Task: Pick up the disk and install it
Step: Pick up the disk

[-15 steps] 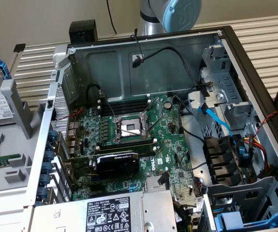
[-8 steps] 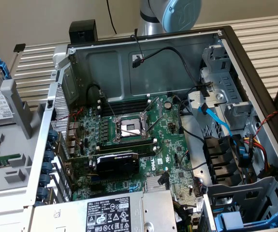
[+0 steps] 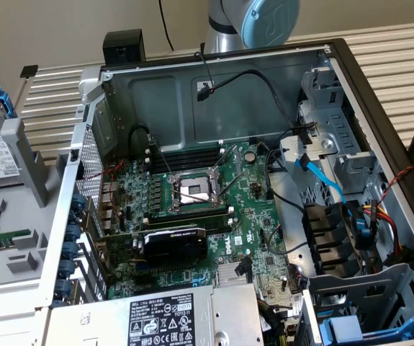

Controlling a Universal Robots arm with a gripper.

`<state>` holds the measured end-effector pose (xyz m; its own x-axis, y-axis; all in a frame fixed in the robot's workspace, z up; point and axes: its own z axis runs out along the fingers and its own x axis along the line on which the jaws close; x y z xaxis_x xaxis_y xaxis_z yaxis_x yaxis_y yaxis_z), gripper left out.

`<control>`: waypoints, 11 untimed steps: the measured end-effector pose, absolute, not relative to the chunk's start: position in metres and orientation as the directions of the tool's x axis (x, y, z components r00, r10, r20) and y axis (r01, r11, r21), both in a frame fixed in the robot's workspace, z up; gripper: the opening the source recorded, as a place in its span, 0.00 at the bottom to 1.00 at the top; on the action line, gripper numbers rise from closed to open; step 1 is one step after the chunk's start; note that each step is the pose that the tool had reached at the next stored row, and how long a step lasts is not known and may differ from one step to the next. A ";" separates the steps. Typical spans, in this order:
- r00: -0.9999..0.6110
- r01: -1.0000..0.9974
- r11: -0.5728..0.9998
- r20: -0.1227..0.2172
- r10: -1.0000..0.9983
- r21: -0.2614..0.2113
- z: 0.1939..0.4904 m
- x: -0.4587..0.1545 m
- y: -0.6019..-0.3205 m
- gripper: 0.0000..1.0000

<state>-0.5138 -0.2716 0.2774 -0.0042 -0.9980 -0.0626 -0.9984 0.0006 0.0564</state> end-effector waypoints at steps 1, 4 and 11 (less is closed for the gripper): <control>-0.004 -0.998 0.001 -0.063 -0.998 0.056 0.277 -0.514 -0.272 0.62; -0.004 -0.998 0.001 -0.063 -0.998 0.056 0.277 -0.514 -0.272 0.60; -0.005 -0.998 0.002 -0.055 -0.998 0.056 0.276 -0.514 -0.271 0.53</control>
<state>-0.5138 -0.2714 0.2761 -0.0054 -0.9985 -0.0545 -0.9984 0.0023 0.0559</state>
